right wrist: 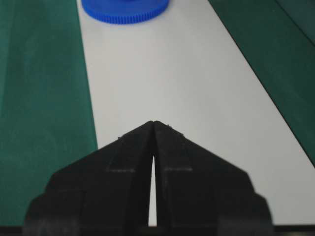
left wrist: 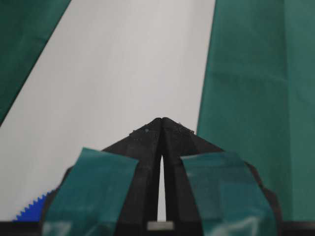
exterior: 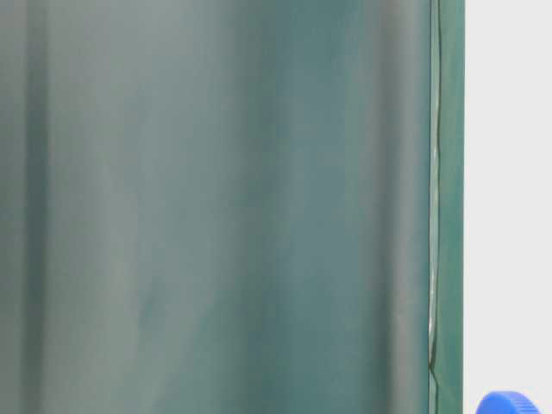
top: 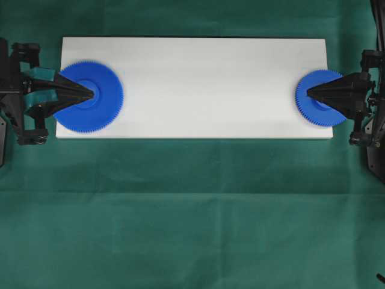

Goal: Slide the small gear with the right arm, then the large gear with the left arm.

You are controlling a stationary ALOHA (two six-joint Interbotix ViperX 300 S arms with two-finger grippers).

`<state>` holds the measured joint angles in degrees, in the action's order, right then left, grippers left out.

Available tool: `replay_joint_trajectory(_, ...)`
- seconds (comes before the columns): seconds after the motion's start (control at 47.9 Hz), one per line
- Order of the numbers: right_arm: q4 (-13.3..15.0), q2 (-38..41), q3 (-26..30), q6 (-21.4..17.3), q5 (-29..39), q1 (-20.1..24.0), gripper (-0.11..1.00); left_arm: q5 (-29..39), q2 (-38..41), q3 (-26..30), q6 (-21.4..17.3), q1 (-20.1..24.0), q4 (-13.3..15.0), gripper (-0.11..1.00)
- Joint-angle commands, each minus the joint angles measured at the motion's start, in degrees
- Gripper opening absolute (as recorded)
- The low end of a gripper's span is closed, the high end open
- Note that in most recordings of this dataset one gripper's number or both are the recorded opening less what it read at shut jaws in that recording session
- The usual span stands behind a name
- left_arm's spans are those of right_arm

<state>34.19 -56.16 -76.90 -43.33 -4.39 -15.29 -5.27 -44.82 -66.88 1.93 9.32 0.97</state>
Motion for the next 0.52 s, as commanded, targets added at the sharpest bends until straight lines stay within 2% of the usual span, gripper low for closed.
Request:
replay_joint_trajectory(0.0, 0.0, 0.18, 1.05, 0.0, -0.35, 0.09, 0.5, -0.62, -1.49, -0.09, -0.09, -0.09, -0.09, -0.01)
replay_joint_trajectory(0.502, 0.0, 0.26, 0.97, 0.0, -0.44, 0.09, 0.5, -0.62, -6.68, -3.87, 0.09, -0.09, 0.0, -0.01)
